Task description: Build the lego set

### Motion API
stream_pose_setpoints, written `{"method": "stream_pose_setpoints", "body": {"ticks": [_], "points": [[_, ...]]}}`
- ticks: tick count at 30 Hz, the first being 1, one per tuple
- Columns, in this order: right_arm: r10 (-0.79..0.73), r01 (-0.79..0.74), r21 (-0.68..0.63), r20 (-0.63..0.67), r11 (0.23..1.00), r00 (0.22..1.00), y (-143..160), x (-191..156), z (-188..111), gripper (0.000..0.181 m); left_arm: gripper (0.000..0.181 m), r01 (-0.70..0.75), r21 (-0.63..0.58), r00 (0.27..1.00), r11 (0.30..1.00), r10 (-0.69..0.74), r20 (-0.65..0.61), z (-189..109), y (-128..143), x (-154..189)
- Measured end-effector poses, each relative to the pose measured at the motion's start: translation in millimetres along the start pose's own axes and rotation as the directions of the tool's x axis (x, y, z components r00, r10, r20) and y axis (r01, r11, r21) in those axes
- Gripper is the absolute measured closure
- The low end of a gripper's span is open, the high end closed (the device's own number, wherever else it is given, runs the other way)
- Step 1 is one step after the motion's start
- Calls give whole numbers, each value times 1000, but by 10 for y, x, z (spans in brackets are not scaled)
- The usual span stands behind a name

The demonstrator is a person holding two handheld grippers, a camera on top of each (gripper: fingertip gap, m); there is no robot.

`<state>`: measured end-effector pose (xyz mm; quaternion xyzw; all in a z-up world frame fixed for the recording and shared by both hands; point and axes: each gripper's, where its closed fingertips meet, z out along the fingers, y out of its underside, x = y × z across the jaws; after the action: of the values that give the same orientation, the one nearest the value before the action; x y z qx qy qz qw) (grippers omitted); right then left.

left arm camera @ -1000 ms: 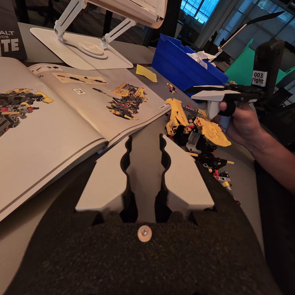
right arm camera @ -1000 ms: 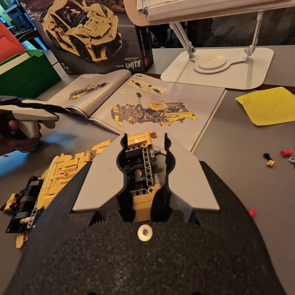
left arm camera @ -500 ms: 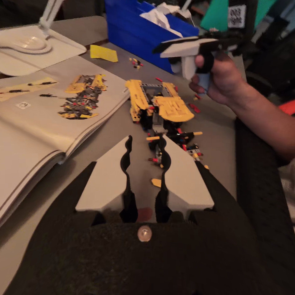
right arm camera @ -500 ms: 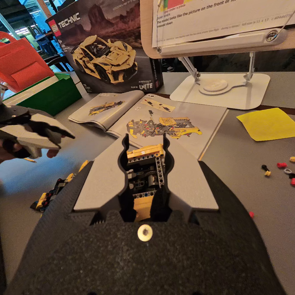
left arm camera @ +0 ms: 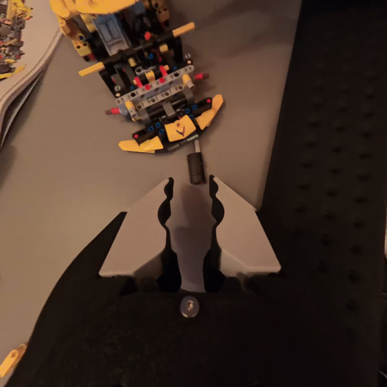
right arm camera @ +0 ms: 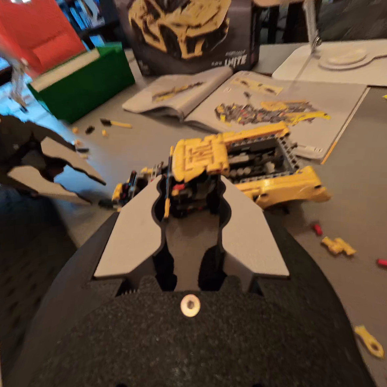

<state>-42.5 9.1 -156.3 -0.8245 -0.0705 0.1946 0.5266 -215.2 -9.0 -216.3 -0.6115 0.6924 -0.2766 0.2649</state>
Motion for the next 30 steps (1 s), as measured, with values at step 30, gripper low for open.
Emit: {"method": "stream_pose_setpoints", "body": {"ticks": [30], "points": [[-118, 131, -151, 95, 980, 988, 423, -368, 310, 156, 166, -129, 61, 992, 990, 129, 8, -385, -500, -615]]}}
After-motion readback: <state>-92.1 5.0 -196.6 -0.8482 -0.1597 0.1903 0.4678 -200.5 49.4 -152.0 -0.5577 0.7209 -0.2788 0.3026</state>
